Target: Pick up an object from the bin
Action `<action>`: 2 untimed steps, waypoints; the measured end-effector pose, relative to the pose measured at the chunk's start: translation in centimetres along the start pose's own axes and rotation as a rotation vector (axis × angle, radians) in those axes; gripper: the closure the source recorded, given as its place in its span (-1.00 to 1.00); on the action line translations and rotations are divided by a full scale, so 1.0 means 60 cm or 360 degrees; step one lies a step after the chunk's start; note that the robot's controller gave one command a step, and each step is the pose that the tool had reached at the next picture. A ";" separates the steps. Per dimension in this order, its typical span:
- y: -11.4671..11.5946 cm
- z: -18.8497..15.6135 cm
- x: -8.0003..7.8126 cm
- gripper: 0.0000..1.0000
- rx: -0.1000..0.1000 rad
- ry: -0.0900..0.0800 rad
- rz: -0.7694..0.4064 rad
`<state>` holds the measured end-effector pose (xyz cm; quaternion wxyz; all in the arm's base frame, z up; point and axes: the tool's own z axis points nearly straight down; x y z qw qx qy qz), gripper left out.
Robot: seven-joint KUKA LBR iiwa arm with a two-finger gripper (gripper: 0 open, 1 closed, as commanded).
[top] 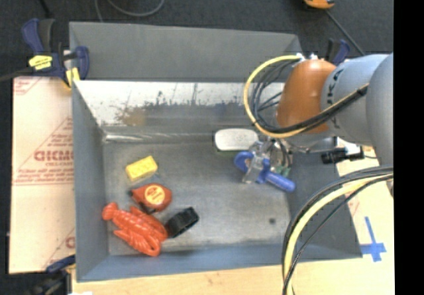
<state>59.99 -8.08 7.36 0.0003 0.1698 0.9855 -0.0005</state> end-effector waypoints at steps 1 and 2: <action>-0.001 -0.026 0.001 1.00 0.0000 0.0006 -0.0001; -0.001 -0.053 -0.001 1.00 -0.0002 -0.0002 -0.0002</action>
Offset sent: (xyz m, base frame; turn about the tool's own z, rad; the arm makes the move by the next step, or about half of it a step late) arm 0.0001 0.0000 0.0184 0.0000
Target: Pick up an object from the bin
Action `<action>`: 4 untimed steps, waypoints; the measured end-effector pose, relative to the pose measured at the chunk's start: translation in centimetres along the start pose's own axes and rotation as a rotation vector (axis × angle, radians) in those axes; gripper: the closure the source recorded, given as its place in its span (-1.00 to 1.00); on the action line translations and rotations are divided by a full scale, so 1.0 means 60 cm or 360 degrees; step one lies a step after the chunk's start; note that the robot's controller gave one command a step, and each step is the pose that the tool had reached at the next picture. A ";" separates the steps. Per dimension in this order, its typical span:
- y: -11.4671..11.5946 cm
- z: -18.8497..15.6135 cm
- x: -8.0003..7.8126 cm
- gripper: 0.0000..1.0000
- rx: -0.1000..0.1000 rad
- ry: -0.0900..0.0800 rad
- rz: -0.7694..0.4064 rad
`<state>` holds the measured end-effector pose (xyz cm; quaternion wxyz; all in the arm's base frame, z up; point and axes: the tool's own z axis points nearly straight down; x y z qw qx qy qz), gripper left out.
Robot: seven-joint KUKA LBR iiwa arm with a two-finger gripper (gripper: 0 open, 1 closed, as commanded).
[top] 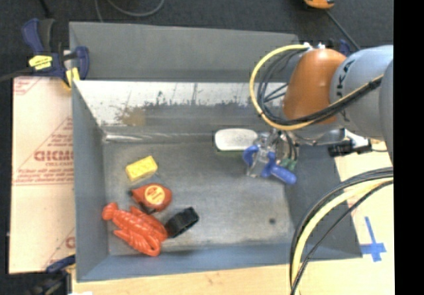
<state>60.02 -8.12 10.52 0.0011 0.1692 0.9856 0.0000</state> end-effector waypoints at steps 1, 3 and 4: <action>0.000 -0.009 -0.003 1.00 -0.0002 -0.0010 -0.0001; -0.001 -0.064 0.002 1.00 0.0001 0.0009 -0.0004; -0.001 -0.100 -0.002 1.00 -0.0002 -0.0006 -0.0006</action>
Offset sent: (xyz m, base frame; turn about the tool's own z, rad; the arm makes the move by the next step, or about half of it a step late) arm 0.0000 -0.0001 0.0719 0.0000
